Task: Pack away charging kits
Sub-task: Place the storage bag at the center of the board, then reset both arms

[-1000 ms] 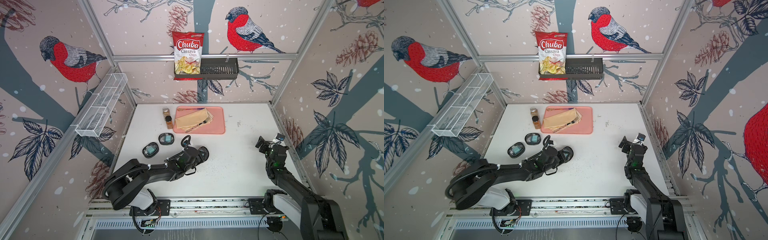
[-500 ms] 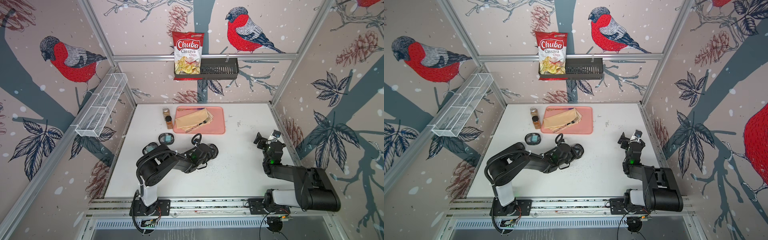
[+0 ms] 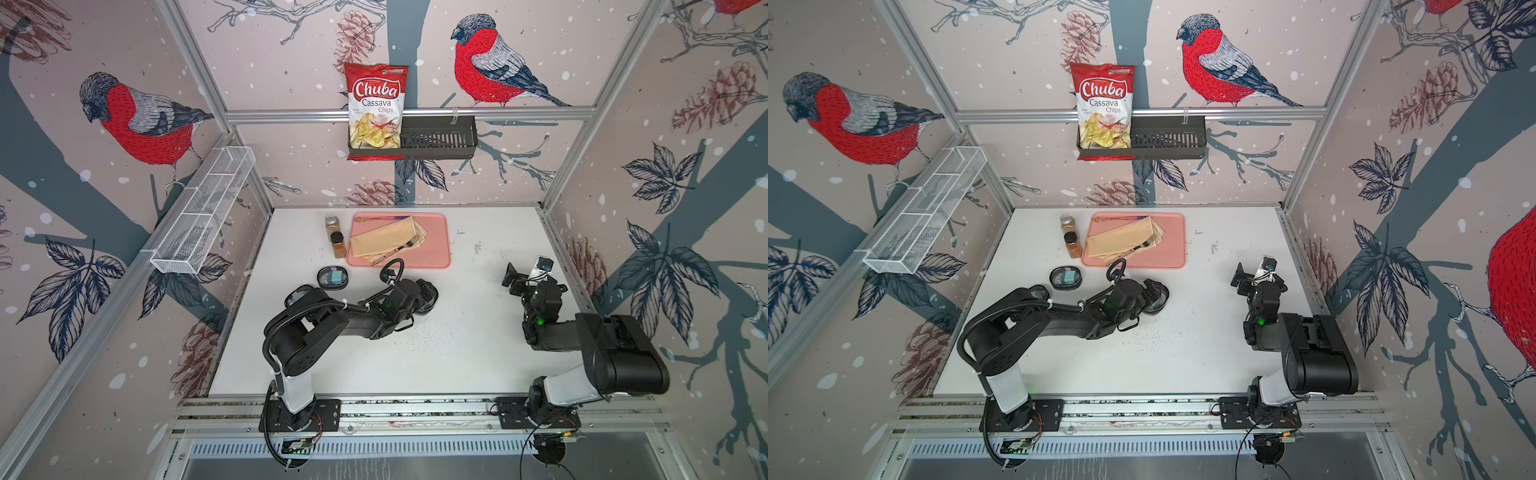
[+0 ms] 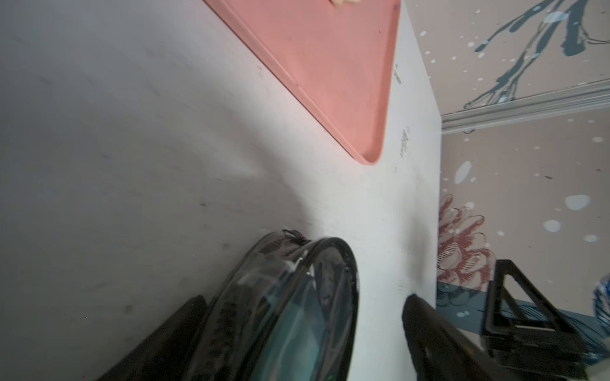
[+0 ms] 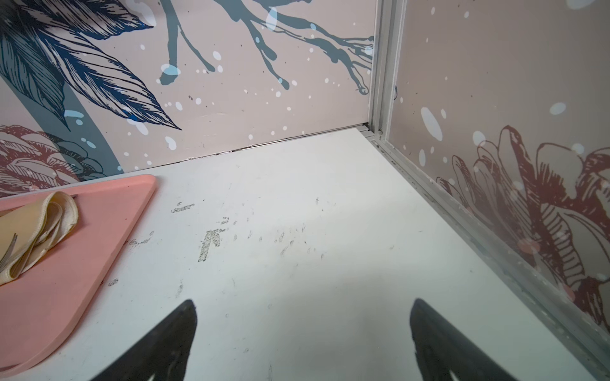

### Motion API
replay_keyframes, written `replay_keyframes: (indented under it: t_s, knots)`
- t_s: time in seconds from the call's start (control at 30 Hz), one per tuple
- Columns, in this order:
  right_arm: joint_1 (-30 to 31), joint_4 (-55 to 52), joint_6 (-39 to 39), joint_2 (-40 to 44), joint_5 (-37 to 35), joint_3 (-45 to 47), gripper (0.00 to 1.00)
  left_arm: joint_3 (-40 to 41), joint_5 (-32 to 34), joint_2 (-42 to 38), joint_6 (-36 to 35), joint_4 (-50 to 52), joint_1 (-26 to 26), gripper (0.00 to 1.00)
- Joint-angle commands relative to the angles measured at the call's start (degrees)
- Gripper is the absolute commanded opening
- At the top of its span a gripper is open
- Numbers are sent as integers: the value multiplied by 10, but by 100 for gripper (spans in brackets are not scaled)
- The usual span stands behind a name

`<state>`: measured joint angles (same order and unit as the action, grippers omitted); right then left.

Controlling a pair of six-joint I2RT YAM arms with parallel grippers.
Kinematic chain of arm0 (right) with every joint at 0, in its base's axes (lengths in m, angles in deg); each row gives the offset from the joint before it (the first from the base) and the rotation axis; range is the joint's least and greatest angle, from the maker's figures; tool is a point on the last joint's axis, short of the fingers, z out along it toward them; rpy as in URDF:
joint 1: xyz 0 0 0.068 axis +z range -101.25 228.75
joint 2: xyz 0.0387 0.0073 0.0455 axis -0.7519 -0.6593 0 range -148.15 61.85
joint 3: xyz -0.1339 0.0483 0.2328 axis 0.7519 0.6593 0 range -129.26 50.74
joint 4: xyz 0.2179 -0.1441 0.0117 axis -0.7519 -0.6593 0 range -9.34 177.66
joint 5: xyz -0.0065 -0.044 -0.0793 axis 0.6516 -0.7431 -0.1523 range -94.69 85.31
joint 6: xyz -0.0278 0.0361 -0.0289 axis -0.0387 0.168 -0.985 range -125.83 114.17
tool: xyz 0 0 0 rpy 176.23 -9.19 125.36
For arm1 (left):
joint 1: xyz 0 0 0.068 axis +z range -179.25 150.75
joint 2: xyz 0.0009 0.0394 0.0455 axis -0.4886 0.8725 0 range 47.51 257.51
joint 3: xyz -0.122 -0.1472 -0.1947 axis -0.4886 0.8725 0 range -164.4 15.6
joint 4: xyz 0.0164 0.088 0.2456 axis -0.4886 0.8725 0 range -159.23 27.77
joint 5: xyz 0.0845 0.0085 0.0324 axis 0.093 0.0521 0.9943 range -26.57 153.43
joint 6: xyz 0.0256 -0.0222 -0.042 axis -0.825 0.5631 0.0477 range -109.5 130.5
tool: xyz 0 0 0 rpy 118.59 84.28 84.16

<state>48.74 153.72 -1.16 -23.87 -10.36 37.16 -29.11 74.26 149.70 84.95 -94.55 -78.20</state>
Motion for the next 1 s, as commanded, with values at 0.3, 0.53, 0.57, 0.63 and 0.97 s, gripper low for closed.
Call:
replay_keyframes:
  t_s: [0.3,0.53,0.57,0.63,0.97]
  knots:
    - [4,24,-7,-1,-2,2,99,53,299,-285,-155,273,61,96]
    - [5,23,-7,-1,-3,1,99,179,641,-436,-367,102,88,96]
    - [4,23,-7,-1,-2,1,99,213,663,-448,-436,32,101,96]
    - [4,23,-7,-1,-3,1,99,258,511,-483,-584,-52,181,96]
    - [6,23,-8,-2,-6,1,100,392,345,-449,-673,-261,348,96]
